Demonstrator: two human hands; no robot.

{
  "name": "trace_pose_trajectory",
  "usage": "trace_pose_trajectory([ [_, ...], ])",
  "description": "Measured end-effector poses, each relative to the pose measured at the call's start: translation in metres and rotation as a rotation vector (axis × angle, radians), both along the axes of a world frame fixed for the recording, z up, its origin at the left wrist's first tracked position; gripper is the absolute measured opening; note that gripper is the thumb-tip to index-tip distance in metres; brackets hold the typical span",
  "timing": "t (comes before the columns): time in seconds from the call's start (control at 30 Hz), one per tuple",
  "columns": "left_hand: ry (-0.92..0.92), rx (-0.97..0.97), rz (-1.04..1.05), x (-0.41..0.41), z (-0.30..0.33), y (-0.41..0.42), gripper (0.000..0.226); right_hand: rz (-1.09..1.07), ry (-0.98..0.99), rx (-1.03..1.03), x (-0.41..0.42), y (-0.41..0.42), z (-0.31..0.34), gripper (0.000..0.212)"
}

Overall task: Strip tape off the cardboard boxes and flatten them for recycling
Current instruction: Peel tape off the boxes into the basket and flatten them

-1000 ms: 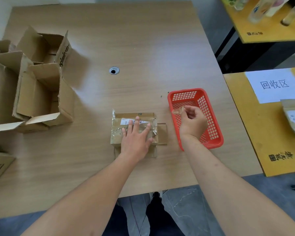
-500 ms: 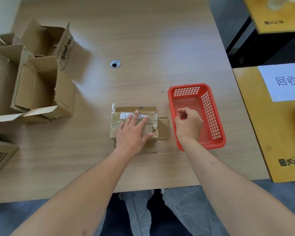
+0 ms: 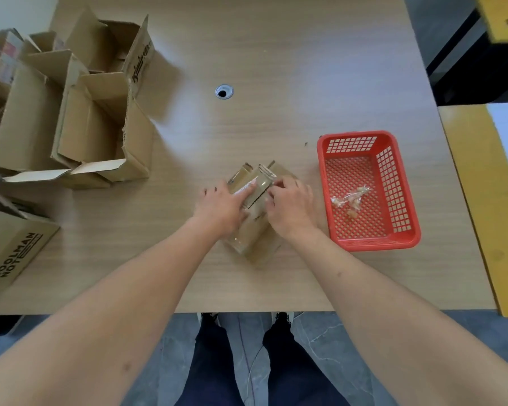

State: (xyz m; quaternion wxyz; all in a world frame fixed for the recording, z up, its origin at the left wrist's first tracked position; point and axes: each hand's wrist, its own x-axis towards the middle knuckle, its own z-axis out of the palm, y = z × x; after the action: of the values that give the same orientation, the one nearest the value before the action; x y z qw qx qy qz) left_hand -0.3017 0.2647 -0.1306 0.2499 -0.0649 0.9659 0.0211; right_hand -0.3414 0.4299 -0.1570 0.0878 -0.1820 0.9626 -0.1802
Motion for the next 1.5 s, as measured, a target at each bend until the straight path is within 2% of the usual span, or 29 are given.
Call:
trace_pose_trajectory([
  [0.1,-0.003,0.197,0.264,0.009,-0.004,-0.017,0.069,0.18,-0.295,-0.135,-0.006,-0.018,-0.004,0.061],
  [0.13,0.045,0.242,0.341,0.014,-0.006,-0.019,0.069,0.158,-0.298,-0.187,-0.004,-0.02,-0.006,0.064],
  [0.23,0.145,0.225,0.487,0.021,-0.007,-0.017,0.063,-0.124,-0.165,-0.34,0.011,-0.017,-0.007,0.05],
  [0.3,0.124,0.108,0.51,0.017,-0.002,-0.013,0.06,-0.232,-0.283,-0.357,0.02,-0.016,-0.011,0.041],
  [0.37,0.071,-0.082,0.413,0.011,0.004,-0.011,0.063,-0.244,-0.406,-0.329,0.024,-0.012,-0.015,0.033],
  [0.43,0.09,-0.185,0.31,0.007,0.007,-0.016,0.063,-0.24,-0.434,-0.344,0.022,-0.006,-0.012,0.026],
  [0.53,0.208,0.005,0.045,0.006,0.004,-0.032,0.063,-0.197,-0.488,-0.288,0.019,-0.002,-0.014,0.032],
  [0.6,0.13,0.165,-0.153,0.006,0.0,-0.041,0.073,-0.208,-0.585,-0.321,0.018,0.0,-0.021,0.032],
  [0.67,0.027,0.274,-0.175,0.008,-0.002,-0.044,0.072,-0.196,-0.675,-0.385,0.019,0.003,-0.027,0.026],
  [0.7,0.021,0.308,-0.16,0.008,-0.005,-0.045,0.065,-0.164,-0.688,-0.407,0.02,0.005,-0.028,0.031],
  [0.77,0.01,0.335,-0.142,0.01,-0.007,-0.045,0.067,-0.115,-0.66,-0.405,0.022,0.009,-0.028,0.032],
  [0.87,-0.015,0.352,-0.152,0.011,-0.009,-0.049,0.08,-0.167,-0.602,-0.39,0.026,0.01,-0.03,0.025],
  [0.97,0.003,0.367,-0.158,0.013,-0.012,-0.053,0.082,-0.184,-0.551,-0.373,0.025,0.01,-0.029,0.019],
  [1.23,0.047,0.442,-0.155,0.016,-0.021,-0.059,0.089,0.137,-0.405,-0.253,0.013,0.008,-0.029,0.018],
  [1.37,0.052,0.449,-0.153,0.017,-0.023,-0.061,0.09,0.204,-0.33,-0.236,0.014,0.008,-0.031,0.021],
  [1.5,0.055,0.421,-0.152,0.017,-0.025,-0.06,0.091,0.171,-0.353,-0.31,0.025,0.01,-0.038,0.023],
])
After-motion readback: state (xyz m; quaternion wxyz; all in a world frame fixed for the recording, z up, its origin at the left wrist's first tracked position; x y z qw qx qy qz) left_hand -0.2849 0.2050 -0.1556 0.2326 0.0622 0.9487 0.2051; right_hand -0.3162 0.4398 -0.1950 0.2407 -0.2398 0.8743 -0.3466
